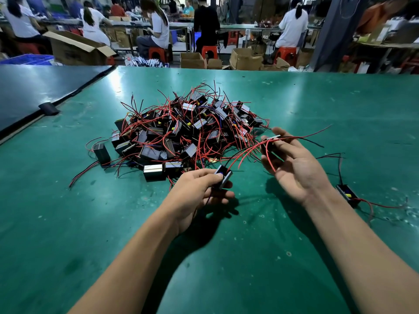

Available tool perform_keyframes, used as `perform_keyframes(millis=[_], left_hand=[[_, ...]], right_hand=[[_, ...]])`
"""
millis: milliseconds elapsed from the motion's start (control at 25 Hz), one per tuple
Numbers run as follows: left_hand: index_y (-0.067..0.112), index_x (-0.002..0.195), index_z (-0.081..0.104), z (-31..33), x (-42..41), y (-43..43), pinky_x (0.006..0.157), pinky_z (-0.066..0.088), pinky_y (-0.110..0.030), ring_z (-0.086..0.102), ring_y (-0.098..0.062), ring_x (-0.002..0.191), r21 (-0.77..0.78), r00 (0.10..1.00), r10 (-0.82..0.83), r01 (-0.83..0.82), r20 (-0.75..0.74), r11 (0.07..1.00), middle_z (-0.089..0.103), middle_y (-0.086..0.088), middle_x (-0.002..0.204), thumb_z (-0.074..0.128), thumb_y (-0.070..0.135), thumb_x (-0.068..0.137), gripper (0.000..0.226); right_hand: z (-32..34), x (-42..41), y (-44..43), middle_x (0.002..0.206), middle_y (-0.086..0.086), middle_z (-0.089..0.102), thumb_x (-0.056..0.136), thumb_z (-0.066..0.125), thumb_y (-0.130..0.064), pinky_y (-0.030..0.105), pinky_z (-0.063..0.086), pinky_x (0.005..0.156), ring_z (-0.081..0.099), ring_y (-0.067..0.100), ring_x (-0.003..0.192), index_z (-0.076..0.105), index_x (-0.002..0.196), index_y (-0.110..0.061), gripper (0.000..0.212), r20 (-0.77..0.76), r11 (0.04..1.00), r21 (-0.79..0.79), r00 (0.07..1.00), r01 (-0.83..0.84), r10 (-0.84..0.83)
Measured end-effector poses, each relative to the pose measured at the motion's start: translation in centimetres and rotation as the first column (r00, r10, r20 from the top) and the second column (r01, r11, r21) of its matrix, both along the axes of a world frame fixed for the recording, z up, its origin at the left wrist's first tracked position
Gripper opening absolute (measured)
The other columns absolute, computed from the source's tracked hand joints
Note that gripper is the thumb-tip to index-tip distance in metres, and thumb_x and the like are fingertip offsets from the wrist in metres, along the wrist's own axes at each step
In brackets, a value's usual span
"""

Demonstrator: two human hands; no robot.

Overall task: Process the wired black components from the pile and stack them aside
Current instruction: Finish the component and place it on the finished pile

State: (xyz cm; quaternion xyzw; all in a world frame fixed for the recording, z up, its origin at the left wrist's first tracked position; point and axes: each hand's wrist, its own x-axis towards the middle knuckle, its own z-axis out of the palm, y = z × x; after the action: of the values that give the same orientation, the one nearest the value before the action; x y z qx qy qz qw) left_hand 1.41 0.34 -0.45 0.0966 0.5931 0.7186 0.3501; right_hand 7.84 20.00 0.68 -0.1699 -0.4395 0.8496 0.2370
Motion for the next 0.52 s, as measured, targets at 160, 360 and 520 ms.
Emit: perform_keyframes(millis=[160,360,520], left_hand=[[0.003,0.088,0.063,-0.1,-0.2,0.1,0.061,0.059,-0.031,0.071,-0.029,0.072,-0.010,0.994,0.108,-0.108,-0.015,0.994,0.071,-0.016,0.080,0.053,0.002,0.096,0.013],[0.006,0.084,0.062,-0.2,-0.2,-0.1,0.058,0.056,-0.029,0.070,-0.023,0.065,-0.038,0.982,0.167,-0.171,-0.083,0.985,0.072,-0.008,0.071,0.054,0.003,0.095,0.014],[0.004,0.088,0.061,-0.2,-0.3,0.0,0.056,0.053,-0.029,0.068,-0.022,0.060,0.005,0.970,0.231,-0.231,-0.076,0.973,0.070,-0.009,0.072,0.054,0.003,0.095,0.009]], right_hand=[[-0.5,1.2,0.0,0.107,0.008,0.075,0.094,0.055,-0.008,0.024,0.056,0.065,0.071,0.013,0.084,0.066,0.116,-0.020,0.028,0.061,0.969,0.187,0.987,-0.161,0.152],[-0.6,2.1,-0.3,0.102,0.011,0.077,0.074,0.066,-0.014,0.022,0.053,0.063,0.071,0.015,0.077,0.056,0.114,-0.015,0.042,0.140,0.944,0.253,0.973,-0.214,0.183],[0.1,2.9,0.6,0.095,0.011,0.077,0.075,0.062,-0.012,0.024,0.050,0.067,0.071,0.015,0.075,0.051,0.115,-0.016,0.042,0.089,0.967,0.210,0.988,-0.141,0.125]])
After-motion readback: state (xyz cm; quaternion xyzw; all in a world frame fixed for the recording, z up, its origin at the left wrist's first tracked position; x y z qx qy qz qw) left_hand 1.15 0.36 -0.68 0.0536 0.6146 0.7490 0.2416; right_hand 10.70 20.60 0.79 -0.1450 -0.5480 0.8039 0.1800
